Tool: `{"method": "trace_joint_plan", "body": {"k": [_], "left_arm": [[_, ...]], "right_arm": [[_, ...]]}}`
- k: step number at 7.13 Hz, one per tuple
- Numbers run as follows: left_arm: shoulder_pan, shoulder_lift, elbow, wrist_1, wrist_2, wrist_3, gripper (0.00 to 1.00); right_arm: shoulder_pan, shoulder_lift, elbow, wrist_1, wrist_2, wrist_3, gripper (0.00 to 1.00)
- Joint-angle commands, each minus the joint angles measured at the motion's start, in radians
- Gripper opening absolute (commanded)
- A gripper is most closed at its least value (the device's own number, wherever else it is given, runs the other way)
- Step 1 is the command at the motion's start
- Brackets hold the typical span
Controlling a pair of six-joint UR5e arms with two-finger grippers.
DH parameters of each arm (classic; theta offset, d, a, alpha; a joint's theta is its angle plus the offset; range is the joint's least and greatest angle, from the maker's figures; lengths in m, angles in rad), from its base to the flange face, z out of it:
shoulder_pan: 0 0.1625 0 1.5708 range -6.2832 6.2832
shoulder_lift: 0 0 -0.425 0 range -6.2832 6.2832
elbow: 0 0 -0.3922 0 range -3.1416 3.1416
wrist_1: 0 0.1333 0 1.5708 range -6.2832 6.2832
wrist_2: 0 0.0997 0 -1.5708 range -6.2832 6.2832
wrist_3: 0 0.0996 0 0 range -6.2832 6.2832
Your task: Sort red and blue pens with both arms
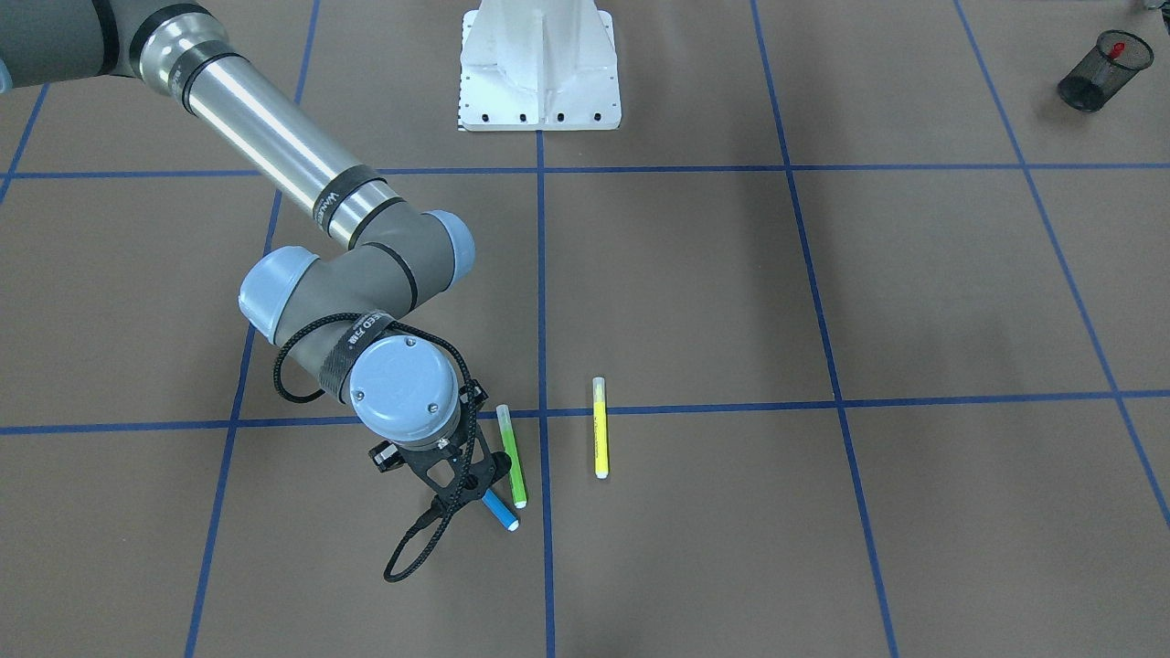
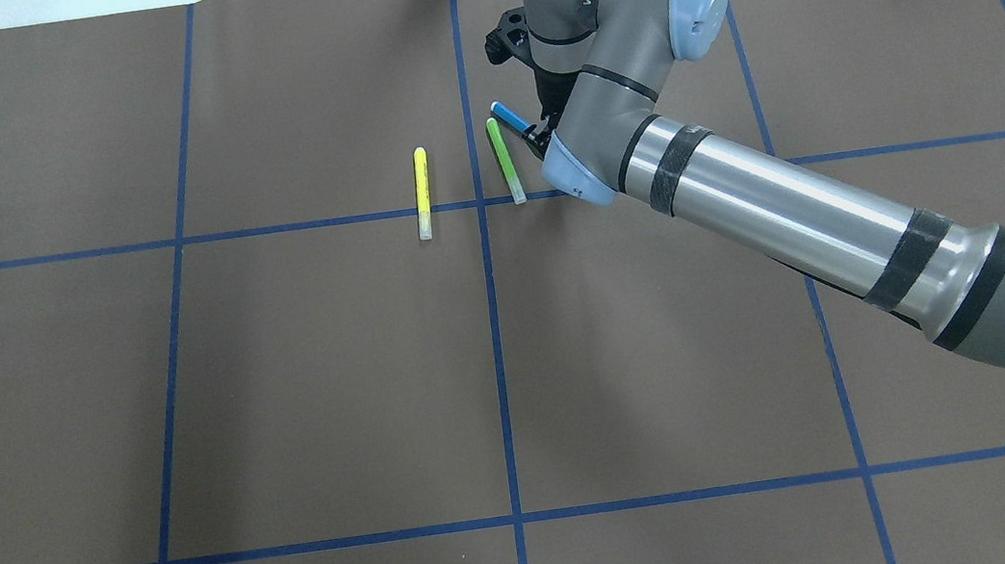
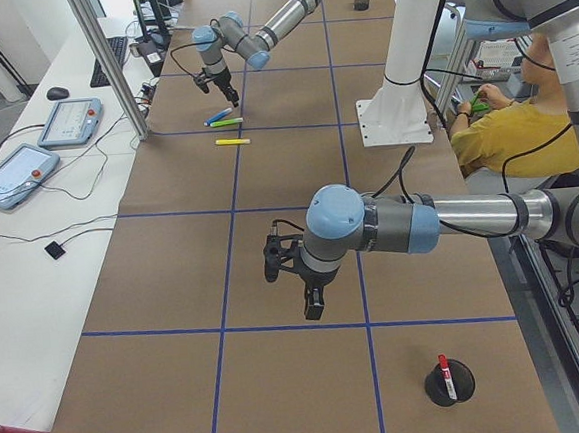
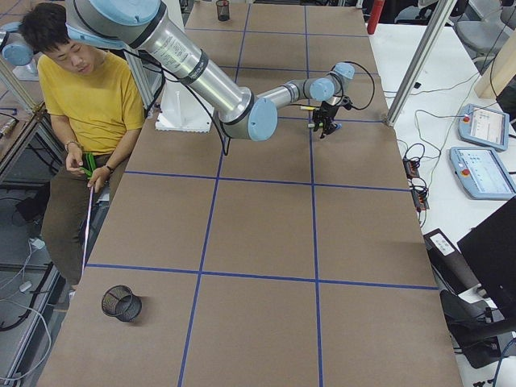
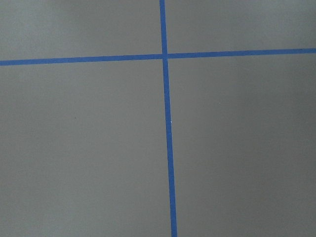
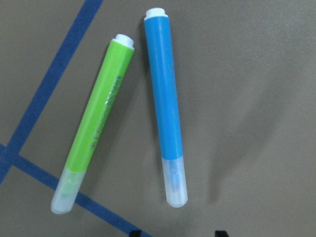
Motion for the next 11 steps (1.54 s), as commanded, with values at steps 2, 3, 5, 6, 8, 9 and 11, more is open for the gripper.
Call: {"method": "trace_joint_plan", "body": {"k": [2,3,5,6,8,9,11], "left_arm": [[0.0,0.0,0.0,0.0,0.0,0.0,1.0],[0.0,0.0,0.0,0.0,0.0,0.0,1.0],[0.0,0.0,0.0,0.0,0.0,0.0,1.0],[0.0,0.0,0.0,0.0,0.0,0.0,1.0],[0.0,0.0,0.0,0.0,0.0,0.0,1.0],[0.0,0.0,0.0,0.0,0.0,0.0,1.0],[0.0,0.0,0.0,0.0,0.0,0.0,1.0]], "right_arm": [[-0.002,0.049,-0.103,0.102,0.0,0.012,0.52],[-0.004,0.056,-0.105,0.102,0.0,0.028,0.51],[-0.01,0.053,-0.105,0.102,-0.001,0.028,0.5],[-0.013,0.053,-0.105,0.102,-0.006,0.026,0.48],[-0.016,0.052,-0.105,0.102,-0.009,0.022,0.45],[-0.014,0.05,-0.105,0.102,-0.011,0.02,0.44],[-0.014,0.049,-0.105,0.102,-0.011,0.019,0.37]]}}
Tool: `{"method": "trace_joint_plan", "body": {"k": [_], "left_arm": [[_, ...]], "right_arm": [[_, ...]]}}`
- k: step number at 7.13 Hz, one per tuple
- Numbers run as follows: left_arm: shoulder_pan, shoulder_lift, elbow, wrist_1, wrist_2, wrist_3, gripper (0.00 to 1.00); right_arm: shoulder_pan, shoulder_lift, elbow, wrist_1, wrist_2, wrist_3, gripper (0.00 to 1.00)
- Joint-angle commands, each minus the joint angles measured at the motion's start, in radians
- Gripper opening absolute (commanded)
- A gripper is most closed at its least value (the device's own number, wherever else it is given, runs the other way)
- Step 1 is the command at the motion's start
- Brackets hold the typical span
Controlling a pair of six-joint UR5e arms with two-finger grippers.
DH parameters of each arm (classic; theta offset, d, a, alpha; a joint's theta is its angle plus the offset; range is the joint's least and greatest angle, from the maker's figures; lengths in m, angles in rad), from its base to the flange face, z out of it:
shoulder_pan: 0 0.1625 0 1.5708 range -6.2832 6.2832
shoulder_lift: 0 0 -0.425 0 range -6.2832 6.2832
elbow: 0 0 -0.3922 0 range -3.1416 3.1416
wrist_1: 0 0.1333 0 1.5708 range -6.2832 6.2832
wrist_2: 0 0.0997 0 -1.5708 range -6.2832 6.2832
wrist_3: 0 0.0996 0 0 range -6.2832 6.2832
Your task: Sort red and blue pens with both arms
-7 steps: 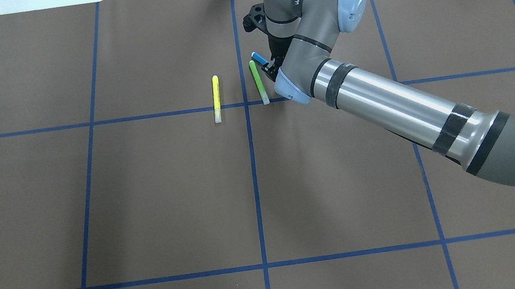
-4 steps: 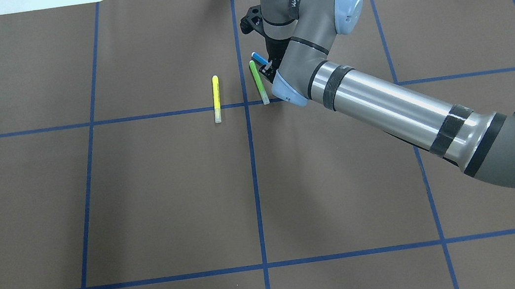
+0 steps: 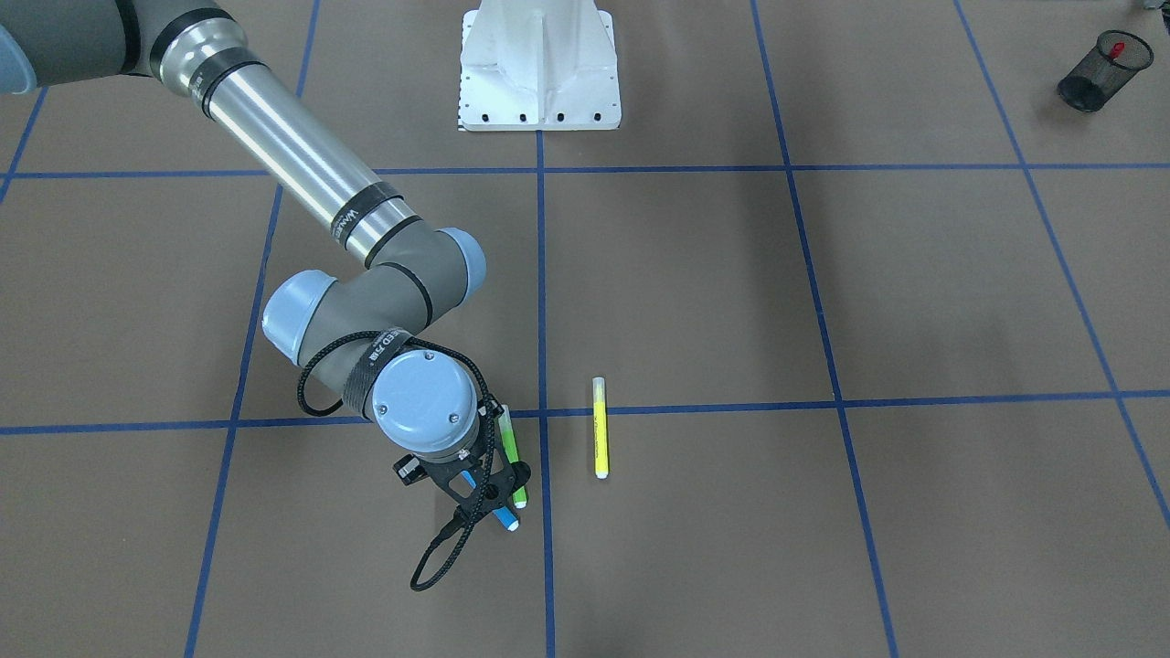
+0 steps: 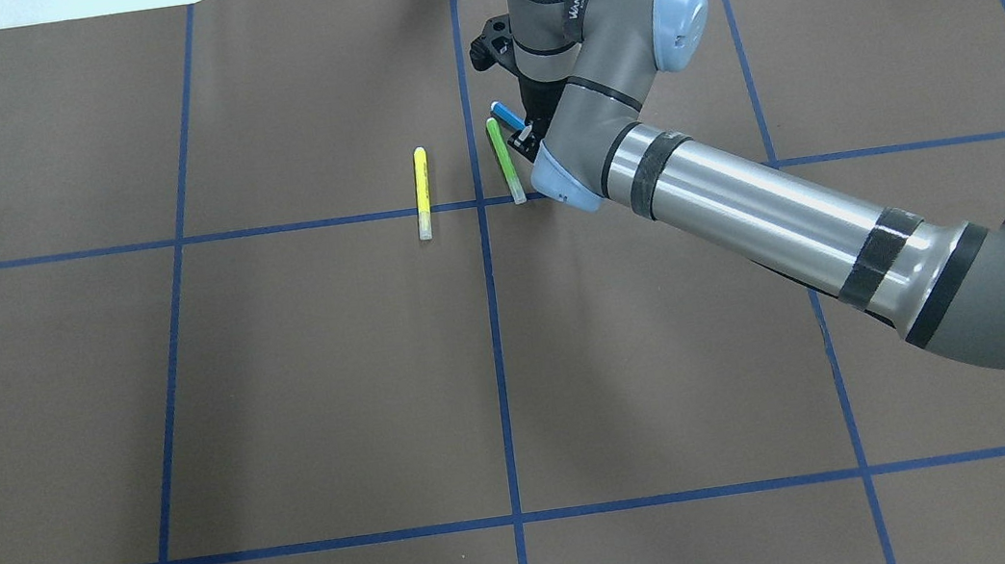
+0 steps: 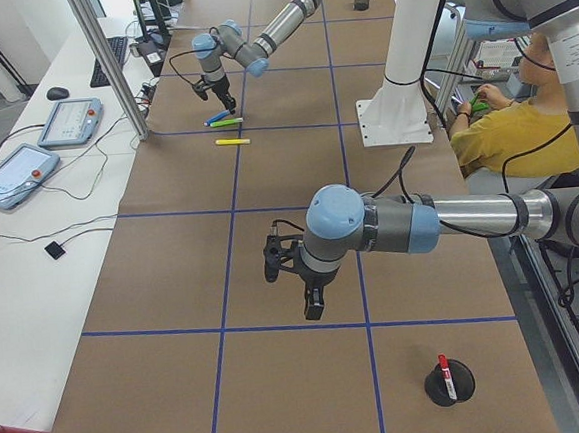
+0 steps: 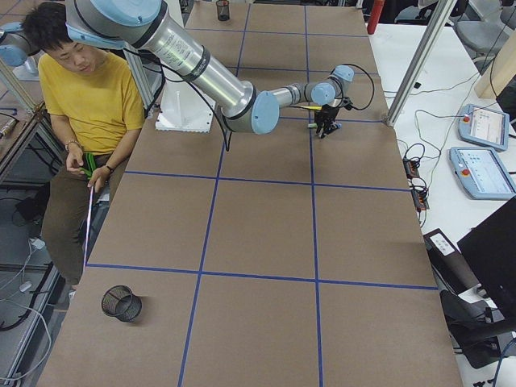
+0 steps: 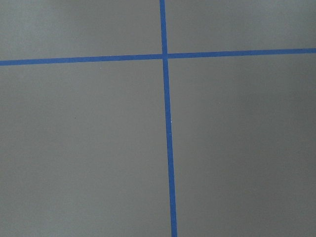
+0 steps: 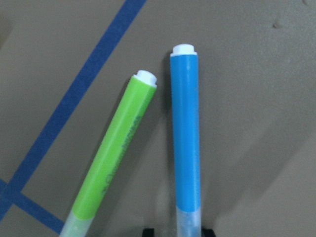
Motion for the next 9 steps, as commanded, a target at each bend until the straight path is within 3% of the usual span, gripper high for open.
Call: {"method": "trace_joint_plan", "body": {"k": [1,3,5,8,9], "left_arm": [[0.0,0.0,-0.002,0.0,0.0,0.0,1.0],[0.0,0.0,0.0,0.0,0.0,0.0,1.0],[0.0,-0.001,0.0,0.0,0.0,0.0,1.0],[0.002,0.0,0.0,0.001,0.0,0.0,1.0],[0.0,0.0,0.002,0.006,0.0,0.0,1.0]], "right_arm": [[0.0,-0.001,0.0,0.0,-0.002,-0.001,0.34],[0.0,-0.001,0.0,0.0,-0.002,-0.001,0.23],[0.0,-0.001,0.001,0.0,-0.002,-0.001,0.0],[0.009,-0.004,0.052,-0.006,0.001,0.01,0.0],[0.015,-0.034,0.114,-0.024,0.004,0.01,0.0]]}}
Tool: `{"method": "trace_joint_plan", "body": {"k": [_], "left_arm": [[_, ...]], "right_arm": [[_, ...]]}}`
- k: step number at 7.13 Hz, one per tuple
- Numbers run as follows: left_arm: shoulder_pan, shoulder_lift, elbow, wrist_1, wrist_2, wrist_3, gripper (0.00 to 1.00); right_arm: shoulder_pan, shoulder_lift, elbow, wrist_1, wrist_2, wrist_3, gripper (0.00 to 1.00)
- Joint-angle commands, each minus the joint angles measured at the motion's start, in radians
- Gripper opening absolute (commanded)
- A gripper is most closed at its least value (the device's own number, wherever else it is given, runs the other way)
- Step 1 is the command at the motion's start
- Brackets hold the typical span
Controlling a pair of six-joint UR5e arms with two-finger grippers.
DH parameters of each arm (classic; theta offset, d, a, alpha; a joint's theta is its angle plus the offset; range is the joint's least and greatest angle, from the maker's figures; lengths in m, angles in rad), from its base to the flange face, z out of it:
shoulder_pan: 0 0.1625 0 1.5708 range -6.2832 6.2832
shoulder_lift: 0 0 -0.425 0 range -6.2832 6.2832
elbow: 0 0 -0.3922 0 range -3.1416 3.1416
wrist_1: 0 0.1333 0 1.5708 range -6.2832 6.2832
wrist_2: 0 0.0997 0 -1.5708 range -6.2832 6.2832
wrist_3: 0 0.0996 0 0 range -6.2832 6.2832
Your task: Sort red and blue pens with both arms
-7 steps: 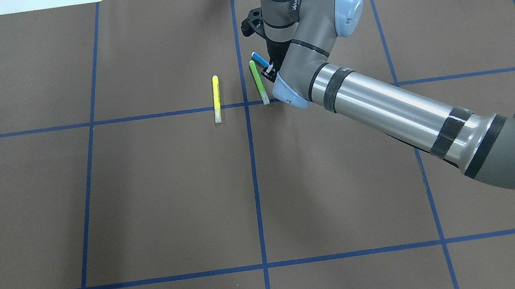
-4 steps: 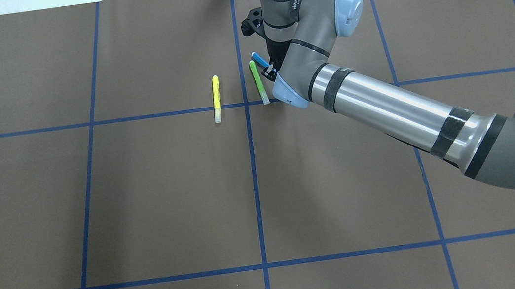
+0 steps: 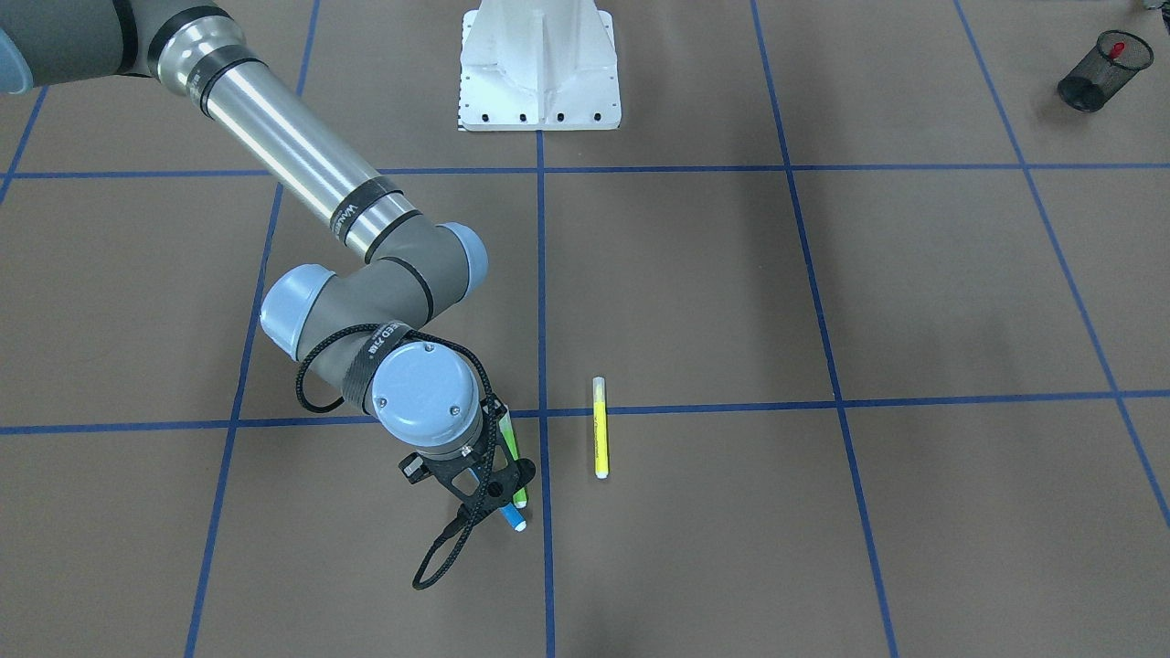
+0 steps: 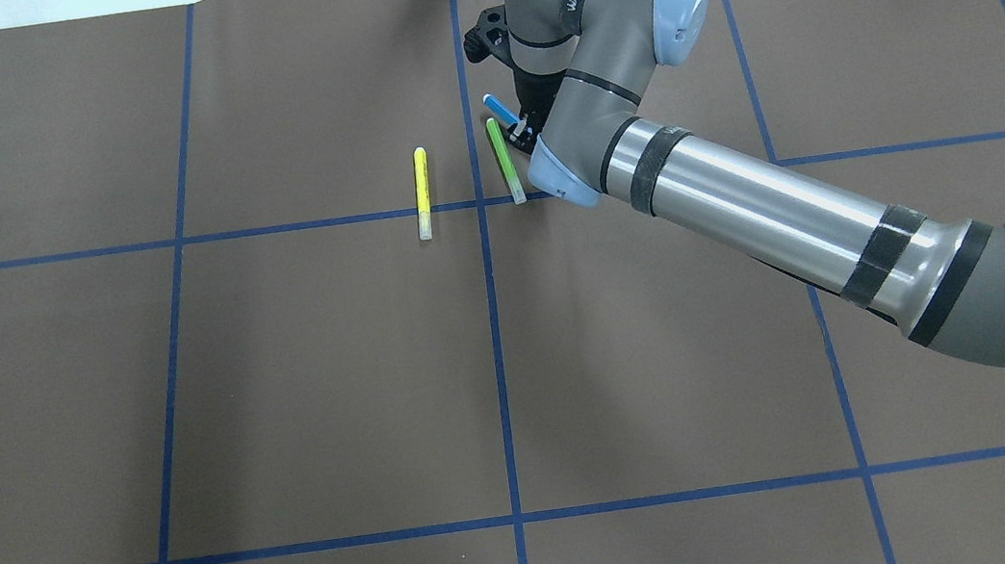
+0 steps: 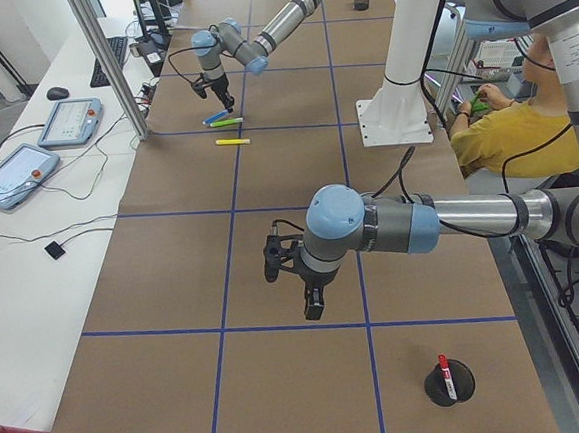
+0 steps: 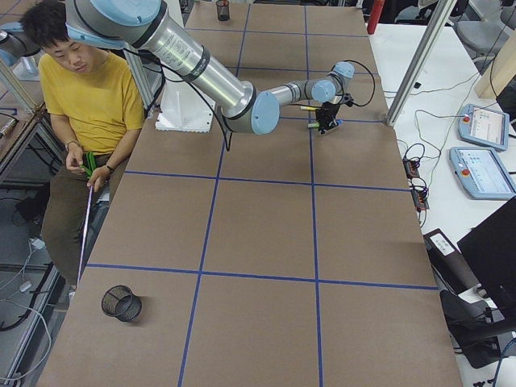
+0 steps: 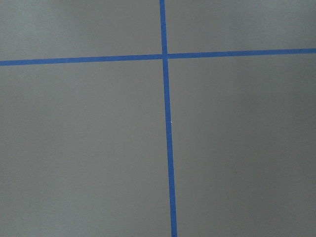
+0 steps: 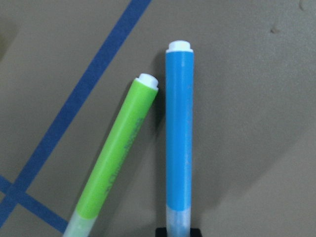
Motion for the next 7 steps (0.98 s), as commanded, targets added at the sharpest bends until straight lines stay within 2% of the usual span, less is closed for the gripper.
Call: {"method": "trace_joint_plan", "body": {"k": [1,5,7], "left_arm": [[0.0,0.0,0.001,0.006,0.0,-0.002,1.0],[0.0,0.0,0.018,0.009,-0.002,-0.002,1.0],[0.0,0.012,0.019,0.004,-0.003,-0.017,1.0]], "right_arm": [[0.016,-0.102,0.193,-0.071,0.008,-0.001,0.0],[0.067,-0.354,0.621,-0.331,0.021,-0.033,0.0],[0.127,-0.44,0.815,-0.523,0.024,-0.188,0.0]]}}
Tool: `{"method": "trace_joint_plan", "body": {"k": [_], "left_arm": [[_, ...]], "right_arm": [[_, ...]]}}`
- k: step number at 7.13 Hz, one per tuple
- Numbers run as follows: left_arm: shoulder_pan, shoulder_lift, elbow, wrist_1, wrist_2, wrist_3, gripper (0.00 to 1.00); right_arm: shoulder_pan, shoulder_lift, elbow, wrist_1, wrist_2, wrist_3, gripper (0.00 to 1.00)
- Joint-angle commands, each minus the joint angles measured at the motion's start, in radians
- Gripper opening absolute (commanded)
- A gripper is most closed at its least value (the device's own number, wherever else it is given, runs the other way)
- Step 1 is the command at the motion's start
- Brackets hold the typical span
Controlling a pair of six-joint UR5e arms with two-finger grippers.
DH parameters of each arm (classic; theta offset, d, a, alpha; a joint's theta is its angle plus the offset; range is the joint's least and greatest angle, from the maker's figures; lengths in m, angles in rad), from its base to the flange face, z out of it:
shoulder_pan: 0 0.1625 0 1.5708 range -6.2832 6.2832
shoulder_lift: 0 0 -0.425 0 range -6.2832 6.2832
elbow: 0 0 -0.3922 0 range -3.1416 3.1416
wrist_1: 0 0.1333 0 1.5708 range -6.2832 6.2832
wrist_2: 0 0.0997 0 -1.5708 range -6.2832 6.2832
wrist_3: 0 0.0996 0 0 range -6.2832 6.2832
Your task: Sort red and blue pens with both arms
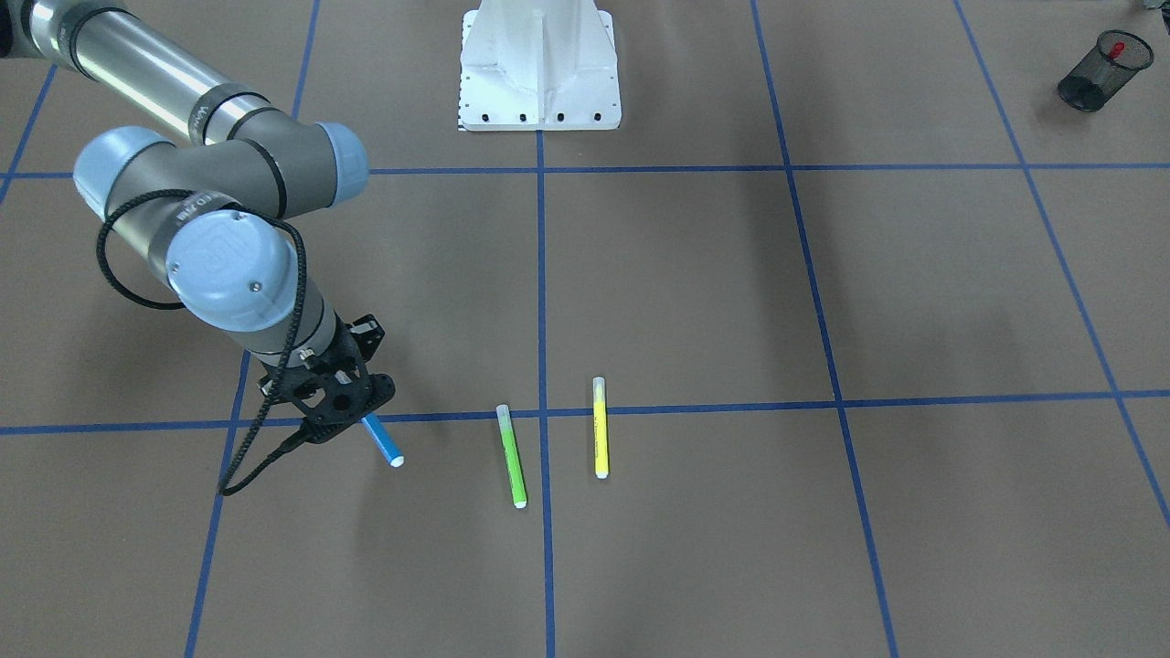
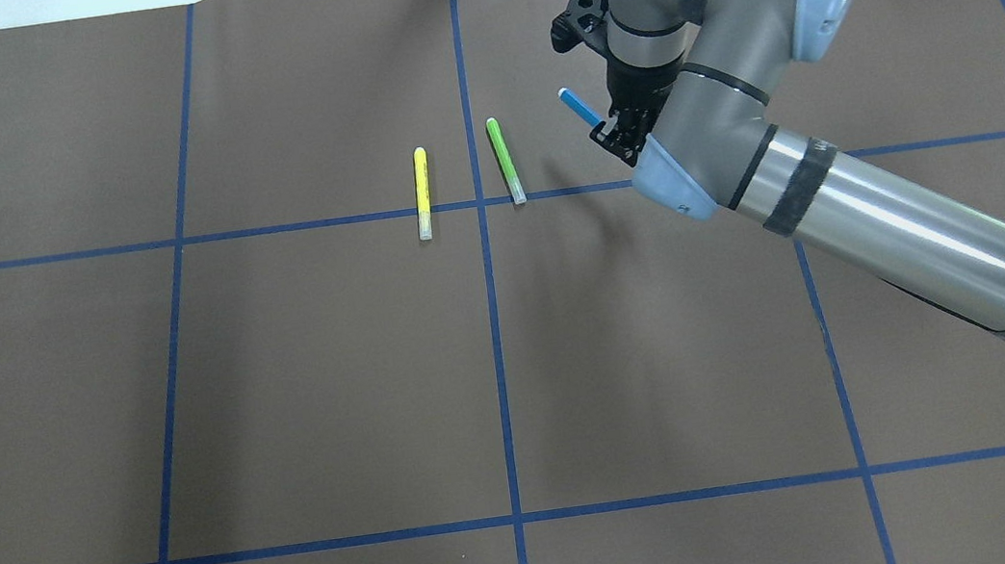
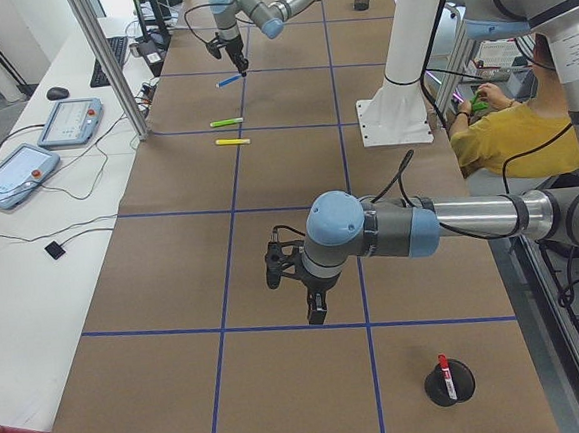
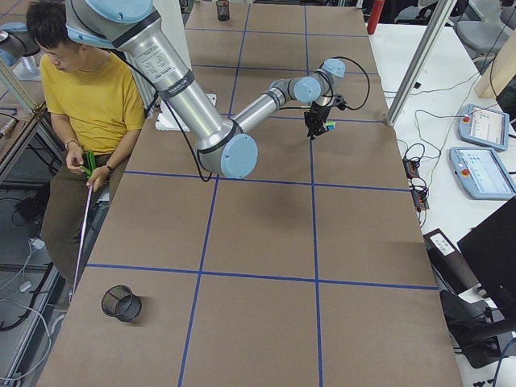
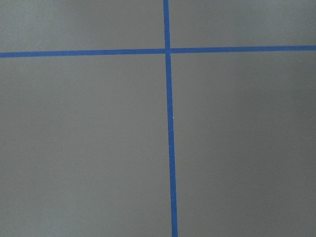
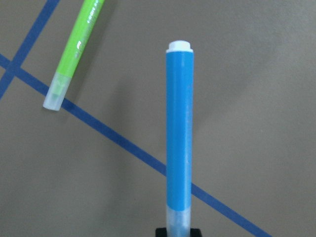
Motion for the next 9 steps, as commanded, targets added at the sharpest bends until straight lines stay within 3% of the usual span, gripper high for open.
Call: {"method": "trace_joint_plan", "body": {"k": [1,3,5,7,8,9], "left_arm": [[0.0,0.008,0.001,-0.004,-0.002,-0.05,1.0],[0.003,-0.002,0.001,-0.015,0.004,-0.135,1.0],[0.018,-0.013,0.003,-0.017,0.004,-0.152,1.0],[0.02,-0.012,0.003,-0.017,0.004,-0.145,1.0],[0.02,-0.01,0.001,-0.017,0.002,-0.144,1.0],[0.024,-0.01,0.001,-0.017,0.002,-0.144,1.0]], "right_arm": [[0.068,-0.095,0.248,-0.272,0.001,-0.137,0.0],[0.143,-0.22,0.457,-0.444,-0.001,-0.261,0.0],[0.221,-0.3,0.623,-0.698,-0.01,-0.393,0.0],[0.329,-0.348,0.668,-0.948,-0.132,-0.752,0.0],[0.399,-0.395,0.671,-1.001,-0.177,-0.852,0.0],[0.413,-0.519,0.72,-1.002,-0.185,-0.856,0.0]]}}
